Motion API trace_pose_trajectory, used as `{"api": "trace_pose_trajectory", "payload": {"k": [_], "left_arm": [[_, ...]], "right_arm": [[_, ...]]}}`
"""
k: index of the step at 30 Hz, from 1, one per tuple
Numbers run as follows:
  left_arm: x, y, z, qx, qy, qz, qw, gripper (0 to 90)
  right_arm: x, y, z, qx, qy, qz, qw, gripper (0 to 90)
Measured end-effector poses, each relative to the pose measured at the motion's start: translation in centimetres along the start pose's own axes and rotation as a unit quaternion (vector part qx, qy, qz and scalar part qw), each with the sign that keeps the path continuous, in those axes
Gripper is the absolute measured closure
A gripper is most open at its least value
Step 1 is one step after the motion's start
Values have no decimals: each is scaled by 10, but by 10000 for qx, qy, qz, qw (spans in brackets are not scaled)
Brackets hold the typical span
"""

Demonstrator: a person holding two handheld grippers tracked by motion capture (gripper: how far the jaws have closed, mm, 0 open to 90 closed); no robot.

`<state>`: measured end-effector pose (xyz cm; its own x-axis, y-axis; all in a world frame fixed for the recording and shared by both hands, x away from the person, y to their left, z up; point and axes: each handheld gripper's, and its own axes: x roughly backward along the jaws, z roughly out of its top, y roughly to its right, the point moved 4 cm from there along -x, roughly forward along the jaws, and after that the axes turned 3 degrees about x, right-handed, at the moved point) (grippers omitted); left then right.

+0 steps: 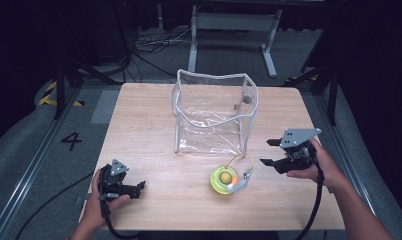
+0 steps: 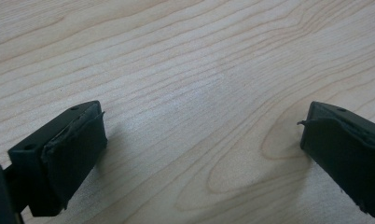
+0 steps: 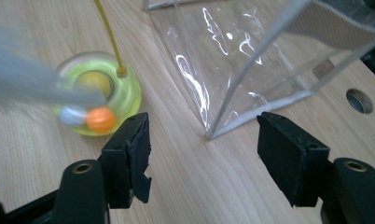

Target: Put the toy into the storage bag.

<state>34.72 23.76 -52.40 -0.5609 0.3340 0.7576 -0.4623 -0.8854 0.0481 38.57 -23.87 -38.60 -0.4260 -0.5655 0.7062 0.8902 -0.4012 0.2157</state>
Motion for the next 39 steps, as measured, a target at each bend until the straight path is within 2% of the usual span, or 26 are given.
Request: {"api": "trace_pose_trajectory", "payload": {"k": [6, 11, 19, 25, 28, 30, 32, 34, 35, 36, 39], "left_arm": [[0, 0, 0, 2, 11, 1, 10000, 5], [0, 0, 0, 3, 13, 0, 10000, 5], [0, 0, 0, 2, 15, 4, 10000, 5], [0, 0, 0, 3, 15, 2, 10000, 5], [0, 0, 0, 1, 13, 2, 10000, 5], [0, 0, 0, 2, 14, 1, 10000, 5], [0, 0, 0, 0, 13, 2, 10000, 5], [0, 0, 0, 0, 13, 1, 10000, 5], [0, 0, 0, 2, 13, 1, 10000, 5], [0, 0, 0, 2, 13, 1, 10000, 5], [0, 0, 0, 3, 14, 2, 10000, 5]], "right_arm": [[-10, -7, 26, 348, -99, 144, 9992, 345], [-18, -10, 41, 459, -94, 256, 9986, 357], [-31, -18, 58, 764, -218, 313, 9963, 428], [-36, -22, 68, 829, -270, 394, 9954, 478], [-39, -24, 72, 875, -280, 532, 9943, 481], [-41, -28, 73, 1080, -356, 633, 9915, 466], [-42, -29, 75, 1062, -352, 664, 9915, 480], [-42, -29, 77, 1087, -361, 654, 9913, 521], [-42, -30, 78, 1089, -309, 737, 9908, 539], [-42, -30, 79, 1067, -289, 826, 9904, 573], [-42, -32, 83, 1207, -388, 858, 9882, 703]]}}
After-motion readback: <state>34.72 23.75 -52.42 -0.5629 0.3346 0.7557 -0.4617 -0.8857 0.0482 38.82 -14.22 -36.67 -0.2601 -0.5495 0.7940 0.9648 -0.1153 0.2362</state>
